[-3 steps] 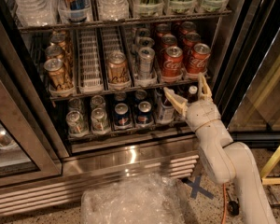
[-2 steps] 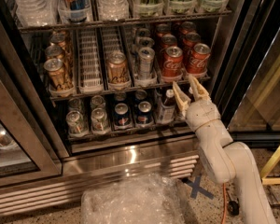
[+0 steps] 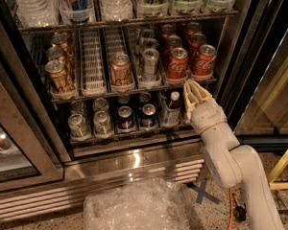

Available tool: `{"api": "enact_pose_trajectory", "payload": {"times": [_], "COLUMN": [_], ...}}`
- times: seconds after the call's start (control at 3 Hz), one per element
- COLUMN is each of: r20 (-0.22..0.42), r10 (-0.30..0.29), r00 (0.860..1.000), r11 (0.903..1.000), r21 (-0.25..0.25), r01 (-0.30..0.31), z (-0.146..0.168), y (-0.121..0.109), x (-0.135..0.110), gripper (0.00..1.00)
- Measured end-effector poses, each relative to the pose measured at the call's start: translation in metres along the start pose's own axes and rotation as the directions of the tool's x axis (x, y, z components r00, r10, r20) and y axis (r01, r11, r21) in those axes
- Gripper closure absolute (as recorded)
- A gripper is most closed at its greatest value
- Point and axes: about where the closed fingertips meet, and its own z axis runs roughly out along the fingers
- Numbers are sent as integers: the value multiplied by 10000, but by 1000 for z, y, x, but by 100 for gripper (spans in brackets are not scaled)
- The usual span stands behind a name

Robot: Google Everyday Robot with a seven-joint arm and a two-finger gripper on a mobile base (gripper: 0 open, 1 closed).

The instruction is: Pick coke can from middle shelf of fridge

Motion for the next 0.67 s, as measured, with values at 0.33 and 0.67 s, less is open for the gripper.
{"api": "enact_pose_trajectory", "payload": {"times": [0.33,0.67], "r20": [-158,-109], "r10": [333,674], "r00": [9993,9977], "r11": [9992,9970], "r21": [-229,-363], "r01": [-336,-678], "z": [10,3], "y": [10,12], "x": [4,4], "gripper": [100,82]}}
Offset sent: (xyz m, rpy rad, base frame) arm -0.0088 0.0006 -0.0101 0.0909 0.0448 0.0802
